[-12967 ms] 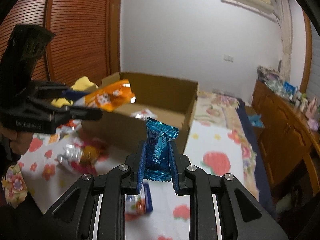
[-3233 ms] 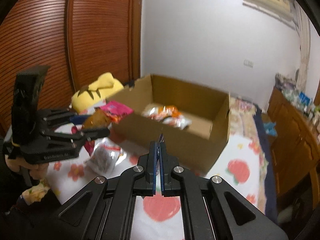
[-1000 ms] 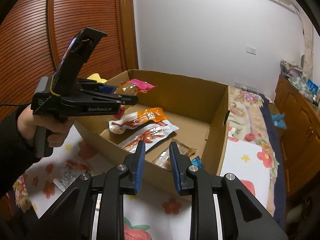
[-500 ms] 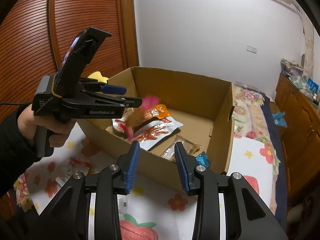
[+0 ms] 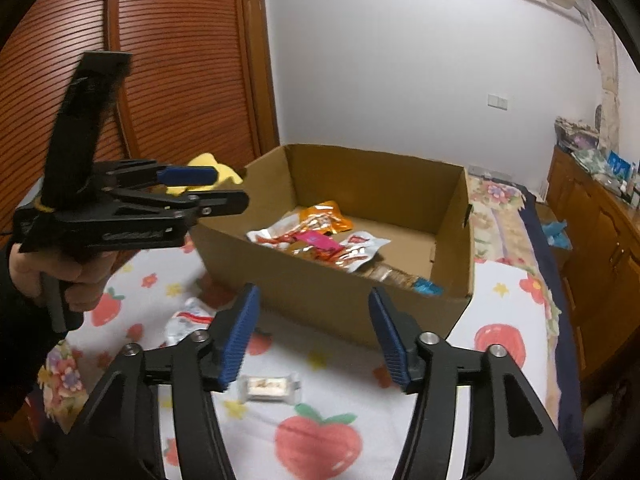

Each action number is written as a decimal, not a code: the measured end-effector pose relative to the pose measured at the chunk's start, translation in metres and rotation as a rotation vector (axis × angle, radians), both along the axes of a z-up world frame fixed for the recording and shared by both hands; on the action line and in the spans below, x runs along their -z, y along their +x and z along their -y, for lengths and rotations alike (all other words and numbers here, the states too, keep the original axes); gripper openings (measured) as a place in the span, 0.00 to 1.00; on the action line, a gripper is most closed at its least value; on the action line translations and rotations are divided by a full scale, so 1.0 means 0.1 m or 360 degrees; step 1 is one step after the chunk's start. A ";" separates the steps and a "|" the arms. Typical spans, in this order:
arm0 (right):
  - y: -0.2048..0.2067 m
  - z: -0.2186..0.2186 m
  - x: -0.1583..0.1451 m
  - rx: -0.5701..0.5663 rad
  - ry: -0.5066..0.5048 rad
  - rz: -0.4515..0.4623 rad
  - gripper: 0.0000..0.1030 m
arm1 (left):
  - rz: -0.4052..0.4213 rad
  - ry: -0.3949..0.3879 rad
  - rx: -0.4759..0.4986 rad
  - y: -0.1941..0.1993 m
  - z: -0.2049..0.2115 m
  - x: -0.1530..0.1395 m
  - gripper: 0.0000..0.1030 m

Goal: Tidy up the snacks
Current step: 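Withdraw both tools to the table toward the foil pack and nougat bar, then grasp the white foil pack with left tool while right tool grasps the nougat bar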

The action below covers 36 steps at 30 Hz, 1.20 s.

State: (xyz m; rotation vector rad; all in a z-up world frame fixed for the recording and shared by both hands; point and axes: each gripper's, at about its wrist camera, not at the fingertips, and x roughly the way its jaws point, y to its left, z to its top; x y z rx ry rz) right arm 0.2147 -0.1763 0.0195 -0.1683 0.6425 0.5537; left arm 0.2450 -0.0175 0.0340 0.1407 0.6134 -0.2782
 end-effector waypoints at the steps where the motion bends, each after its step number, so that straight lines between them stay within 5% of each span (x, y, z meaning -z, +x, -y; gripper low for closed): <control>1: -0.05 -0.02 0.02 0.0002 0.0000 -0.0003 0.65 | 0.0015 0.0001 0.0003 -0.09 -0.02 0.00 0.68; 17: -0.36 -0.29 0.69 0.0048 -0.0060 -0.0170 0.69 | -0.0087 -0.0008 -0.0069 -0.77 -0.33 0.58 0.68; 36: 0.02 -0.47 1.23 0.0060 -0.0268 -0.0329 0.68 | -0.0245 -0.0048 -0.0122 -0.88 -0.39 1.15 0.64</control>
